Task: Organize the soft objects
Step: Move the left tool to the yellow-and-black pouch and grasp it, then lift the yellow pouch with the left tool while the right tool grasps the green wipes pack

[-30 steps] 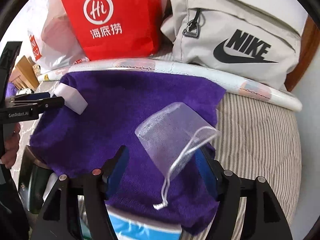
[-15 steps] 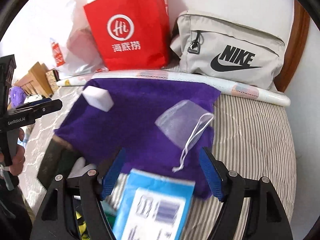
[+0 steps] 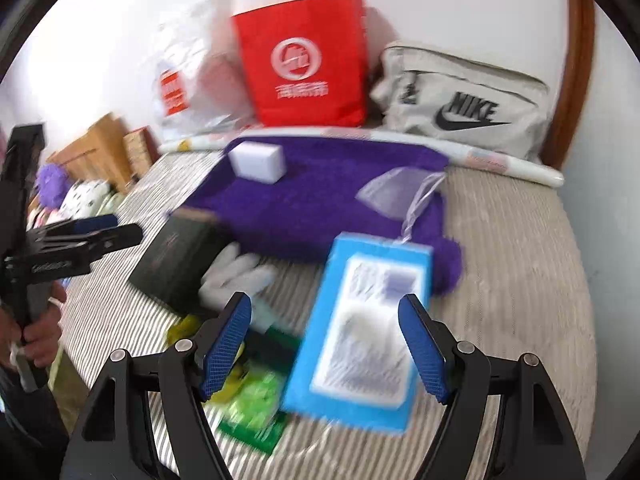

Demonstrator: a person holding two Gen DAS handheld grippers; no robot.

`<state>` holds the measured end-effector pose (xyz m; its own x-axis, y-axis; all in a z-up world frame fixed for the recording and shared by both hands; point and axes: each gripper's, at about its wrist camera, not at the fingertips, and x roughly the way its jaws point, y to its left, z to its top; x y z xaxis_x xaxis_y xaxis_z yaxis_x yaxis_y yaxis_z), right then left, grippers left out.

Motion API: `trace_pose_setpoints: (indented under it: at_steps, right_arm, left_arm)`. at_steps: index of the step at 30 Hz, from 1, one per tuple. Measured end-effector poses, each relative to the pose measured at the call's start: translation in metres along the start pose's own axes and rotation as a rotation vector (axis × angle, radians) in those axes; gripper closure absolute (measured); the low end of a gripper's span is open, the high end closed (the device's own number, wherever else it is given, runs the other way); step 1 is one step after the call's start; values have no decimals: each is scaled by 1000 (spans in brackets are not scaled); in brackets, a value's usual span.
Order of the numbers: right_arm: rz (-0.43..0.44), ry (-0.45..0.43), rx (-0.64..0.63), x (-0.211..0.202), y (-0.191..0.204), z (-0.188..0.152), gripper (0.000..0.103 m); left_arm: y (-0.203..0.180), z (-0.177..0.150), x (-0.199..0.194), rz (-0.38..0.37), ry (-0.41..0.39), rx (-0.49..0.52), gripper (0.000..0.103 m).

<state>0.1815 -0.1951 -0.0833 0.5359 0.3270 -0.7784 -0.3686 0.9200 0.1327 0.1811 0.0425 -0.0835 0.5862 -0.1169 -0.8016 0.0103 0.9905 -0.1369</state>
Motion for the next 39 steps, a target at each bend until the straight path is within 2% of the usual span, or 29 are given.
trace_pose_setpoints:
  at_steps: [6, 14, 22, 23, 24, 25, 26, 30, 33, 36, 39]
  right_arm:
    - [8, 11, -30, -6, 19, -39, 28]
    - [11, 9, 77, -19, -8, -85, 28]
    - [3, 35, 129, -16, -24, -114, 28]
    - [2, 40, 130, -14, -25, -117, 28]
    - [0, 45, 129, -13, -25, -119, 28]
    - [-4, 49, 128, -12, -25, -121, 28]
    - [-6, 51, 128, -11, -25, -123, 28]
    - [12, 45, 135, -12, -25, -127, 28]
    - [36, 36, 129, -12, -19, -126, 28]
    - [52, 24, 107, -13, -10, -125, 28]
    - [74, 24, 95, -12, -1, -124, 28]
  left_arm:
    - [-13, -45, -4, -101, 35, 27, 21]
    - [-60, -78, 7, -258, 62, 124, 21]
    - [-103, -78, 29, -201, 49, 232, 21]
    - [-104, -78, 34, -185, 55, 237, 28]
    - [-107, -80, 38, -163, 64, 246, 44]
    - [-108, -81, 41, -143, 69, 255, 51]
    - [-109, -82, 43, -134, 69, 267, 51]
    - [-109, -81, 29, -145, 41, 286, 72]
    - [-109, -79, 14, -139, 30, 292, 73]
    - [-103, -80, 0, -189, 35, 262, 73]
    - [-99, -84, -15, -201, 19, 267, 74]
